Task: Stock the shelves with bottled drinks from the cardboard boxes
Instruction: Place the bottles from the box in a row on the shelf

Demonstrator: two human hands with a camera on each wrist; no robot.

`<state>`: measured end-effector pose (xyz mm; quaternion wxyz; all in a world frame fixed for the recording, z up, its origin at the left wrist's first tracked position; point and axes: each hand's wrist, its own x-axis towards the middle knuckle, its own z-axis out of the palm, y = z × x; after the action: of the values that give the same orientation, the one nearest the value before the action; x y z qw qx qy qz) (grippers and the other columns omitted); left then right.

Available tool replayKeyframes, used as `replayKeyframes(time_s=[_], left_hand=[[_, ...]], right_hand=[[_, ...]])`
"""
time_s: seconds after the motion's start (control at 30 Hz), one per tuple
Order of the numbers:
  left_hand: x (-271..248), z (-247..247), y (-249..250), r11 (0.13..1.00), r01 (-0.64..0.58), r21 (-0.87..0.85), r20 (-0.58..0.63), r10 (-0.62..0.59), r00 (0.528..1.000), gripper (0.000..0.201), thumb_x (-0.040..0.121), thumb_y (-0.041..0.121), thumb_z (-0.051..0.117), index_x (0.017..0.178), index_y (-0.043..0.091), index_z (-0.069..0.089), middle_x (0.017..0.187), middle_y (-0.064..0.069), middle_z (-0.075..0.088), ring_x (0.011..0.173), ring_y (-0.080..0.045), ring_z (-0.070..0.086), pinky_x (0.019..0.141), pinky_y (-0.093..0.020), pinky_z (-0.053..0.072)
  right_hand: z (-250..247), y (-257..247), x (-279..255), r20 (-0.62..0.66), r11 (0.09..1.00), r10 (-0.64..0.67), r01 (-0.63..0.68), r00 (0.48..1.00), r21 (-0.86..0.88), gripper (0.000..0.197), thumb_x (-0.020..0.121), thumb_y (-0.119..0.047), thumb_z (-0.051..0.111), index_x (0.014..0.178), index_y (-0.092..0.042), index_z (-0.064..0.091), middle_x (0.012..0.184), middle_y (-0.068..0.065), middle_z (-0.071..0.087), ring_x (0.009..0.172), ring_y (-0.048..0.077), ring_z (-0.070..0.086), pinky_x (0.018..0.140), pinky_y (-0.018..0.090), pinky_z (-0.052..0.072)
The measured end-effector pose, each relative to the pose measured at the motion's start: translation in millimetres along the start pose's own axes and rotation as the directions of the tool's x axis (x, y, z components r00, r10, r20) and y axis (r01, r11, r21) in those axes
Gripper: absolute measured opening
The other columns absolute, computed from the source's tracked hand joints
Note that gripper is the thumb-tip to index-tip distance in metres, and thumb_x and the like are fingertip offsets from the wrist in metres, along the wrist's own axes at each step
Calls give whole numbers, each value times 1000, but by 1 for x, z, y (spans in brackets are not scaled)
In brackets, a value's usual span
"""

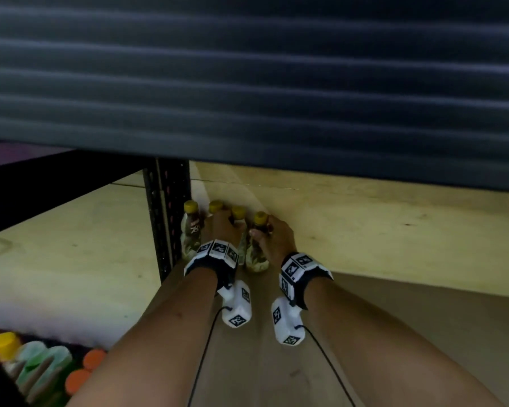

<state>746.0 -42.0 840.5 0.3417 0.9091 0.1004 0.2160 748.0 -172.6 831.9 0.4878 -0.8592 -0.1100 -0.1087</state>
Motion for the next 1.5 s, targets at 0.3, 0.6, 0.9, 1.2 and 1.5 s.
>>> replayKeyframes(time_s=[0.3, 0.6, 0.9, 1.2, 1.5], left_hand=[[-3, -4, 1, 999, 47, -17, 64, -46, 997, 30, 91, 34, 53, 114, 18, 62, 119, -13, 61, 112, -35, 56, 95, -40, 46], [-40, -37, 25, 999, 27, 47, 53, -30, 998, 35, 87, 37, 51, 106, 10, 63, 111, -10, 64, 107, -31, 60, 91, -36, 44], [-165, 1, 91, 993, -115, -31, 554, 113, 825, 25, 84, 23, 69, 101, 4, 68, 94, -9, 65, 92, -28, 65, 77, -43, 58], [-350, 74, 173, 985, 5, -171, 709, 119, 695, 14, 90, 11, 62, 99, 0, 63, 75, -13, 63, 61, -21, 59, 55, -30, 51], [-528, 179, 182, 993, 36, -113, 861, 80, 502, 8, 83, 8, 68, 84, 16, 68, 78, 0, 70, 69, -12, 64, 67, -33, 57]], right_hand=[[4, 0, -1, -34, 999, 20, -22, 999, -48, 27, 92, -20, 66, 115, -8, 65, 113, 9, 68, 106, 28, 62, 66, 12, 36], [-55, -11, -38, 142, 969, 94, -58, 985, -240, 67, 93, -34, 61, 149, -11, 32, 151, 13, 40, 136, 31, 40, 102, 32, 38], [-176, 19, -141, 417, 769, 253, 80, 873, -635, 37, 91, -38, 62, 116, -12, 59, 117, 7, 61, 102, 26, 58, 84, 33, 49], [-306, 109, -284, 458, 772, 261, 101, 849, -627, 36, 83, -52, 65, 98, -20, 68, 100, 2, 69, 90, 22, 64, 82, 36, 54], [-348, 240, -460, 205, 946, 170, -101, 964, -308, 10, 81, -34, 61, 78, -25, 60, 71, -10, 64, 75, 18, 64, 68, 33, 52]])
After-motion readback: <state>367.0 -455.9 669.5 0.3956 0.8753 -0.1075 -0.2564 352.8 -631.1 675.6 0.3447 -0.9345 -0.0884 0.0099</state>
